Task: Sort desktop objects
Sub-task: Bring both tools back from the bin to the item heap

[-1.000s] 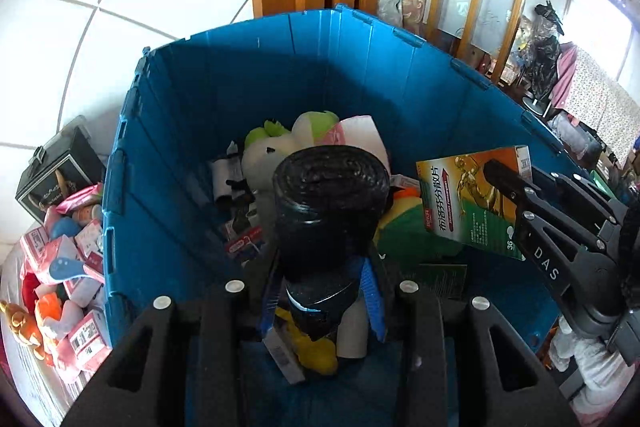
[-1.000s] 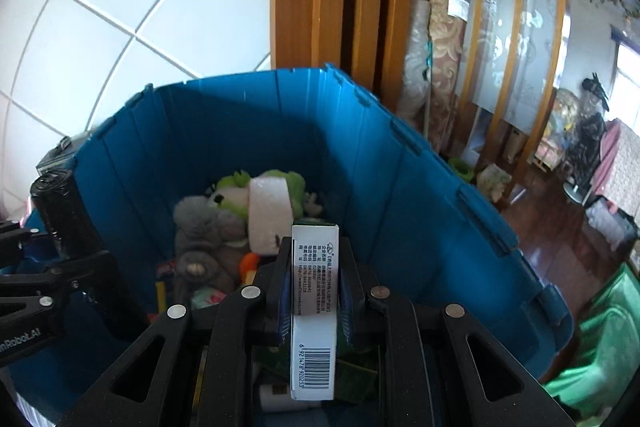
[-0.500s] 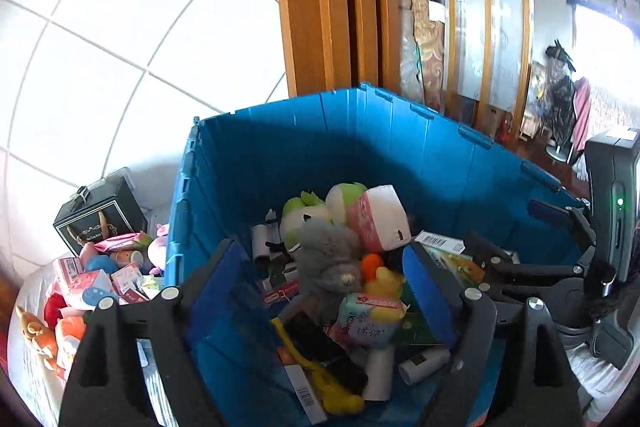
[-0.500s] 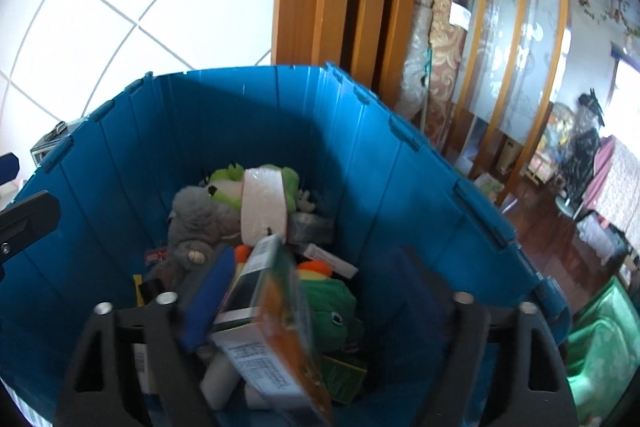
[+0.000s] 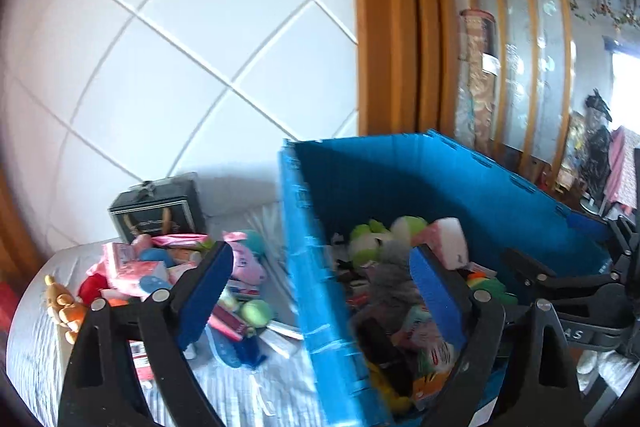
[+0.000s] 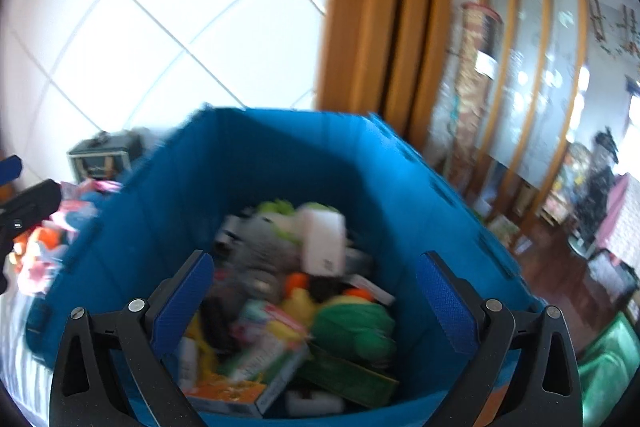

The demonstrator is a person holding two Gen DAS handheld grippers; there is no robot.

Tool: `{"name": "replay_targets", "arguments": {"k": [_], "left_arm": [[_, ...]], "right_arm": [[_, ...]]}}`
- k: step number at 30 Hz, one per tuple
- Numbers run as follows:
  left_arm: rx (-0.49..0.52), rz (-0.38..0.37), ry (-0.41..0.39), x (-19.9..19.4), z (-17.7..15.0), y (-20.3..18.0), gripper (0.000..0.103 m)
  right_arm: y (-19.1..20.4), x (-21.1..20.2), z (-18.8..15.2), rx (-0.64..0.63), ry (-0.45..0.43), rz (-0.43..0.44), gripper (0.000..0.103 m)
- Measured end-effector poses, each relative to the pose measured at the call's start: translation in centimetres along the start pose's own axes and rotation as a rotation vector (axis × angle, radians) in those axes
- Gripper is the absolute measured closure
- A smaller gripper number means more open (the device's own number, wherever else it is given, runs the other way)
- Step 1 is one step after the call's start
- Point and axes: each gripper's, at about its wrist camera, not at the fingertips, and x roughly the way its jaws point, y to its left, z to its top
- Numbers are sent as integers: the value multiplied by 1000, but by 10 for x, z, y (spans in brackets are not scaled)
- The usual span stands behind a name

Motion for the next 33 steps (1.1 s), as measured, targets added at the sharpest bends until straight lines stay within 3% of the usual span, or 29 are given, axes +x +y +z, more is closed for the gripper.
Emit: {"name": "replay_targets", "arguments": {"k": [9,19,26,33], "left_arm": [[-119,191,7,-30,-23,104,12],[-205,302,66,-50,-65,206,12],[-240,354,165,-39,-109,268,12],[-294,395,338,-5,-174,326,12]], "right_arm": [[108,-19,17,-109,-62,192,0],[223,-18,17,-205,-56,341,0],[275,16,-4,-226,37,379,0],[302,70,-36,-223,171,374,0]]}}
